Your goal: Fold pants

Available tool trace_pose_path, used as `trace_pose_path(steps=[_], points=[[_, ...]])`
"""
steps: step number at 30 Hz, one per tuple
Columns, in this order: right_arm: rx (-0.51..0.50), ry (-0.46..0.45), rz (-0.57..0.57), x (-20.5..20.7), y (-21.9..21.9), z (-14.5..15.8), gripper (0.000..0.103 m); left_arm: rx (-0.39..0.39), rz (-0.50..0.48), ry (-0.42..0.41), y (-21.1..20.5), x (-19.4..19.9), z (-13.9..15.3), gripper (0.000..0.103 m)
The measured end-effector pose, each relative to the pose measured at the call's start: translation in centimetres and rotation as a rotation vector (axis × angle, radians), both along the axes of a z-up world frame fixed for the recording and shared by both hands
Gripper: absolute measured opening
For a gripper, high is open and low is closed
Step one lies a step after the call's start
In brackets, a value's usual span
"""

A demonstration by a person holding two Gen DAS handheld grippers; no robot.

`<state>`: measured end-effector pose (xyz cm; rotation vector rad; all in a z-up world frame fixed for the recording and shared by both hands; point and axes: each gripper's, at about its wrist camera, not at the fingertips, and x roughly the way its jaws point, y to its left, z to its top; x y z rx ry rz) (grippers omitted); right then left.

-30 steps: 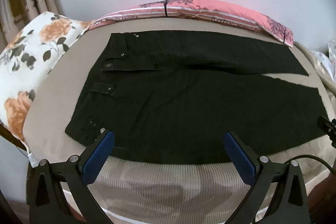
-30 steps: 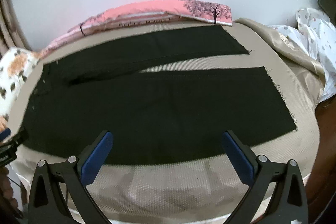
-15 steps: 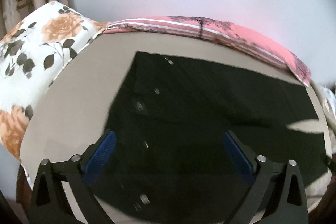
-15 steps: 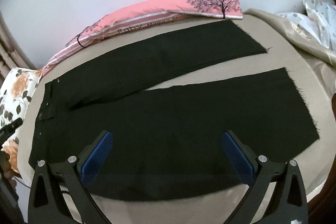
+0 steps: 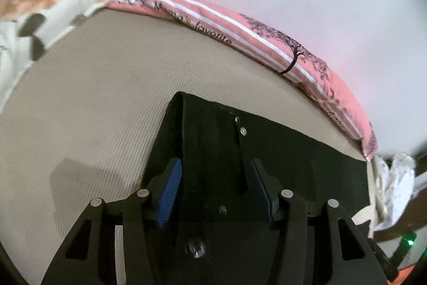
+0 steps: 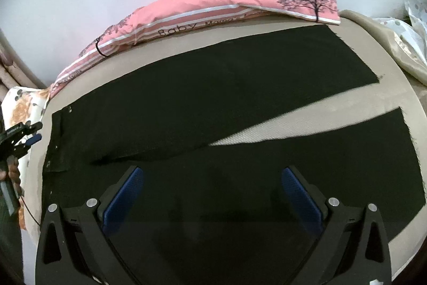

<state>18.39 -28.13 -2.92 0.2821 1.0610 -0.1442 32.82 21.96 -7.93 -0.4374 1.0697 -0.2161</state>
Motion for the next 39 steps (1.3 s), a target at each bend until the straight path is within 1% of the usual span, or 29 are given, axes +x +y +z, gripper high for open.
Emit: trace_pose_path(steps=[2,6,7,8,10,11,12,13,14,16,18,21,25,29,30,31,32,34,36,39], points=[[-0.005,0.015,0.011,0.9,0.5,-0.5,0.103,-0.053,-0.017,0.034,0.8,1.7,-1.3,0.053],[-0.006,0.047,0.024,2.6,1.3,-1.8,0.103,-0.079,-0.030,0.075,1.6,3.7,-3.0,0.053],[-0.003,0.053,0.026,3.0,1.5,-2.0,0.103,-0.095,-0.039,0.081,1.8,3.9,-3.3,0.052],[0.000,0.059,0.031,3.4,1.8,-2.3,0.103,-0.133,-0.061,0.082,1.8,4.3,-3.5,0.051],[-0.002,0.065,0.043,4.1,2.2,-2.6,0.103,-0.169,-0.092,0.083,1.7,5.0,-3.5,0.040],[-0.010,0.071,0.051,4.5,2.5,-2.9,0.103,-0.179,-0.114,0.083,1.5,5.4,-3.4,0.039],[-0.013,0.073,0.061,4.9,2.8,-3.0,0.103,-0.180,-0.127,0.082,1.3,5.7,-3.3,0.035],[-0.016,0.074,0.068,5.2,3.0,-3.2,0.103,-0.192,-0.145,0.080,1.1,6.1,-3.3,0.029],[-0.020,0.076,0.072,5.4,3.2,-3.3,0.103,-0.203,-0.159,0.081,1.0,6.5,-3.3,0.027],[-0.019,0.076,0.083,6.1,3.5,-3.4,0.103,-0.213,-0.180,0.090,0.8,7.1,-3.4,0.027],[-0.019,0.074,0.089,6.6,3.6,-3.6,0.103,-0.205,-0.204,0.092,0.6,7.8,-3.5,0.027],[-0.023,0.073,0.099,7.2,3.6,-4.0,0.103,-0.235,-0.212,0.118,0.5,9.0,-4.2,0.027],[-0.024,0.071,0.106,8.0,3.5,-4.5,0.103,-0.240,-0.226,0.125,-0.4,10.8,-4.7,0.027],[-0.033,0.064,0.131,8.9,3.1,-4.9,0.103,-0.276,-0.192,0.132,-0.7,12.2,-5.7,0.027],[-0.032,0.060,0.140,9.1,2.9,-4.9,0.103,-0.285,-0.175,0.124,-0.6,12.2,-5.7,0.025],[-0.030,0.055,0.161,9.4,2.7,-4.8,0.103,-0.273,-0.167,0.116,-0.6,12.0,-5.6,0.012],[-0.033,0.053,0.178,9.8,2.5,-4.7,0.103,-0.218,-0.163,0.095,-0.8,11.7,-5.4,0.010],[-0.042,0.048,0.238,10.9,1.9,-4.4,0.103,-0.198,-0.168,0.061,-0.8,11.1,-4.8,0.009],[-0.075,0.074,0.299,12.4,1.5,-4.2,0.103,-0.192,-0.166,0.012,-1.1,10.4,-3.3,0.009],[-0.066,0.082,0.412,15.4,0.5,-3.5,0.103,-0.197,-0.198,-0.089,-1.8,8.5,0.3,0.009]])
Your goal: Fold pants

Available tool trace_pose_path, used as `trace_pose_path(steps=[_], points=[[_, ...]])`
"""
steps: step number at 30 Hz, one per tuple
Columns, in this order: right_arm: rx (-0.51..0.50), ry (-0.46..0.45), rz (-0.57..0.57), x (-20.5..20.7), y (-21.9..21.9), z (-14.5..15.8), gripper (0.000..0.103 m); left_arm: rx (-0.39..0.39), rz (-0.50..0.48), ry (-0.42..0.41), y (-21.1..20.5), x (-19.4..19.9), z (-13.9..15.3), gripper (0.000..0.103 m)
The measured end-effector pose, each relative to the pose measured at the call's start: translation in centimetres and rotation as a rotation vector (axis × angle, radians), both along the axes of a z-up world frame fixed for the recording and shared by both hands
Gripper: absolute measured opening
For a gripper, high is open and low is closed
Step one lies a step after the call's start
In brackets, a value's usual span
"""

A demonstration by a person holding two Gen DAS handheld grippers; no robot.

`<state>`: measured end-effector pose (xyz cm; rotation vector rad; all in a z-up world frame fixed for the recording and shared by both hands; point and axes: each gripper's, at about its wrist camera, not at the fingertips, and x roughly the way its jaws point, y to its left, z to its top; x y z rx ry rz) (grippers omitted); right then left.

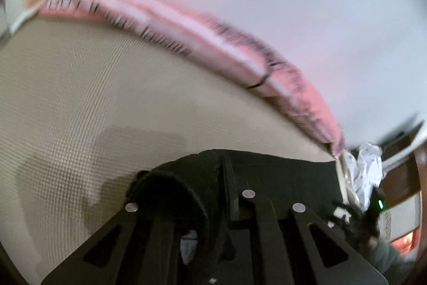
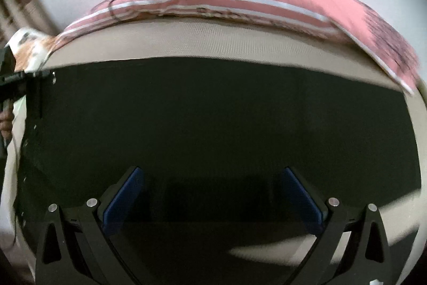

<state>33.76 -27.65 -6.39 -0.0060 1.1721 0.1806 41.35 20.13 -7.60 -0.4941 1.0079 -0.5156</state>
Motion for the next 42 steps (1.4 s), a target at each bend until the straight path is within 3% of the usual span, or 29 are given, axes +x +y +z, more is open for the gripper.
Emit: trace_pose_path(steps=[6,12,14,16,18,20,22,26,28,35,42], points=[[-0.014,-0.001,0.281,7.4,0.4,1.4,0.103,-0.006,-0.068,-0.138,-0.7,-4.4,5.3,0.009],[0.009,0.103,0.608,12.6,3.9,0.3,0.102,0.027,-0.061,-0.175,-1.6,-6.5,7.3,0.009],[0.030,0.161,0.710,13.4,4.9,-0.7,0.094,0.036,-0.052,-0.169,-1.5,-6.8,7.4,0.009],[0.043,0.202,0.756,13.7,5.0,-1.4,0.079,0.046,-0.038,-0.163,-1.3,-6.9,7.5,0.009],[0.039,0.222,0.789,13.7,4.6,-2.2,0.073,0.054,-0.037,-0.157,-0.9,-6.9,7.5,0.009],[0.043,0.239,0.801,13.7,3.9,-2.8,0.063,0.069,-0.035,-0.154,-0.9,-6.6,7.4,0.009],[0.050,0.244,0.801,13.9,3.2,-3.2,0.045,0.073,-0.030,-0.153,-0.8,-6.6,7.4,0.009],[0.054,0.213,0.774,14.0,2.4,-3.1,0.027,0.078,-0.019,-0.158,-0.8,-6.6,7.5,0.009],[0.037,0.183,0.762,13.3,2.3,-2.8,0.012,0.086,-0.022,-0.156,-1.0,-6.7,7.4,0.009],[-0.035,-0.002,0.647,8.5,1.5,1.7,0.007,0.110,-0.027,-0.151,-0.4,-6.2,6.9,0.009],[-0.101,-0.103,0.511,1.3,0.6,6.9,0.007,0.143,-0.109,-0.178,0.0,-8.0,7.8,0.009]])
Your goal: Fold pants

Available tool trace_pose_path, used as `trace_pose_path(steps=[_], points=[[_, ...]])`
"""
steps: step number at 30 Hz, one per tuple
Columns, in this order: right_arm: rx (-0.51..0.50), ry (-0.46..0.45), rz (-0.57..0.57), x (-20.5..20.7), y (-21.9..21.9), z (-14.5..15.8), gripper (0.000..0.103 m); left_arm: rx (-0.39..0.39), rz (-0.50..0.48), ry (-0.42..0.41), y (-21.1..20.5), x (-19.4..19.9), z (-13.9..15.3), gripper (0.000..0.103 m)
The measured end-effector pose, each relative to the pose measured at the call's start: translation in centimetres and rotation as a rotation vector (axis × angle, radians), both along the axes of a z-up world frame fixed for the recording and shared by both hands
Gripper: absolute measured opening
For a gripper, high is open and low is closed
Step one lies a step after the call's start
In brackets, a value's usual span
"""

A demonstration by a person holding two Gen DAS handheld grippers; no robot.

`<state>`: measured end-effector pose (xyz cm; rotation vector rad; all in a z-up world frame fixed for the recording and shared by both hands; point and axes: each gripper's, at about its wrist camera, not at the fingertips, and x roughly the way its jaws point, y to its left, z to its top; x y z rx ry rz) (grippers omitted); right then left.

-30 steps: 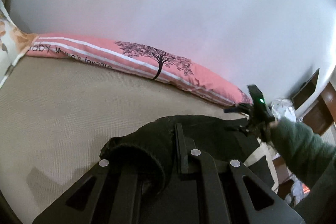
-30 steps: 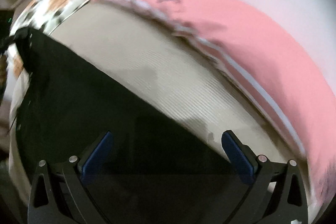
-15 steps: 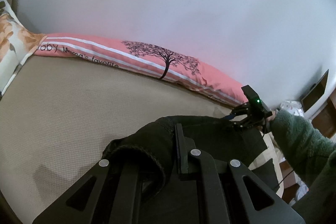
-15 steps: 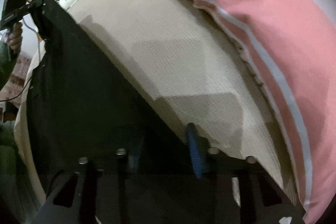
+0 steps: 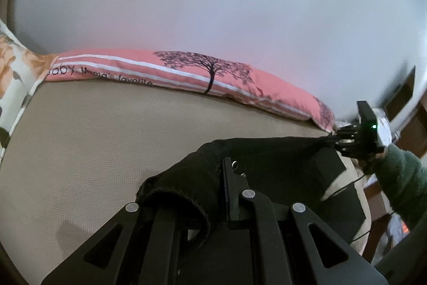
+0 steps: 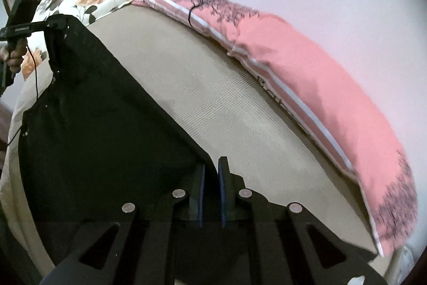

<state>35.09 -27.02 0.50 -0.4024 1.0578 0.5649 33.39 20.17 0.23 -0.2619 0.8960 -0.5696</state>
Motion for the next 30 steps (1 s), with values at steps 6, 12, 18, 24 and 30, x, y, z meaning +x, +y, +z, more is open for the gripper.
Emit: trace_pose_path(steps=[6,12,18,24,30], points=[[0.008,-0.005,-0.062,-8.0,0.2,2.3,0.007,0.021,-0.098,-0.023,0.6,-4.3,1.4,0.009],[0.056,0.096,-0.107,-15.1,0.8,0.4,0.006,0.070,-0.178,0.014,1.1,-9.6,0.9,0.011],[0.086,0.221,-0.157,-19.4,2.0,-4.3,0.006,0.105,-0.223,0.111,1.7,-14.7,-2.7,0.012],[0.032,0.258,-0.153,-21.0,3.4,-8.1,0.006,0.213,-0.237,0.218,1.7,-17.6,-7.3,0.015],[0.027,0.244,-0.211,-20.9,3.9,-8.7,0.009,0.308,-0.151,0.190,1.2,-18.5,-6.3,0.043]])
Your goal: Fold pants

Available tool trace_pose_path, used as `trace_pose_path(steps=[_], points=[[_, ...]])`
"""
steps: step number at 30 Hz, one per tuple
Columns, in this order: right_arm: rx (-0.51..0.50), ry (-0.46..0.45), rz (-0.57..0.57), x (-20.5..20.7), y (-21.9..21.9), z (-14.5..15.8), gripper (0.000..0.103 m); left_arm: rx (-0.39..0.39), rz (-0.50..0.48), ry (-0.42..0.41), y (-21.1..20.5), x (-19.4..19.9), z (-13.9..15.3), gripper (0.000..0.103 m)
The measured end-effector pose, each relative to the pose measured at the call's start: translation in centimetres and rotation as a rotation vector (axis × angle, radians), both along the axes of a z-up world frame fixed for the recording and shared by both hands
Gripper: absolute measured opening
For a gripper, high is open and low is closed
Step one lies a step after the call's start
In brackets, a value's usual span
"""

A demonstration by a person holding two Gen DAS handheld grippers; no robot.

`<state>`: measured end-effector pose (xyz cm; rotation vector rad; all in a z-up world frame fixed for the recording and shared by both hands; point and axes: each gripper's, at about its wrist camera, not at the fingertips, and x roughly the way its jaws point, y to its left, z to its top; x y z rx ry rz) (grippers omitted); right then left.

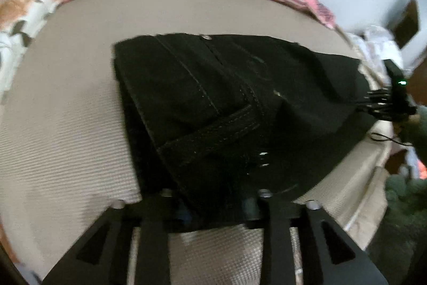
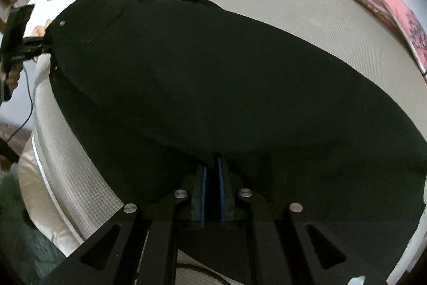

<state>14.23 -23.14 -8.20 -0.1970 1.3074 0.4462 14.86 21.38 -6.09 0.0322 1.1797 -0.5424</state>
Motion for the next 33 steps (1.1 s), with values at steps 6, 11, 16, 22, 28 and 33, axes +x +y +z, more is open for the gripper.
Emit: trace_pose_path(steps=[6,11,16,22,28,33], points=[[-0.003,-0.022,-0.051,-0.2,0.7,0.3,0.022,0.116,0.080,-0.025,1.0,-1.5,1.3,0.072],[0.019,-0.078,-0.124,-1.6,0.6,2.5,0.045,0.106,0.153,-0.021,2.9,-3.9,2.3,0.073],[0.122,-0.070,-0.230,-3.4,-1.1,4.1,0.045,-0.193,0.370,0.116,5.3,-5.1,2.6,0.073],[0.309,0.042,-0.477,-3.8,-5.3,2.1,0.047,-0.393,0.490,0.200,4.0,-4.7,1.1,0.073],[0.433,0.097,-0.667,-3.6,-7.5,-0.7,0.047,-0.463,0.622,0.290,4.5,-3.1,-1.5,0.072],[0.478,0.084,-0.748,-2.7,-7.9,-1.6,0.047,-0.451,0.658,0.285,5.0,-2.6,-2.4,0.051]])
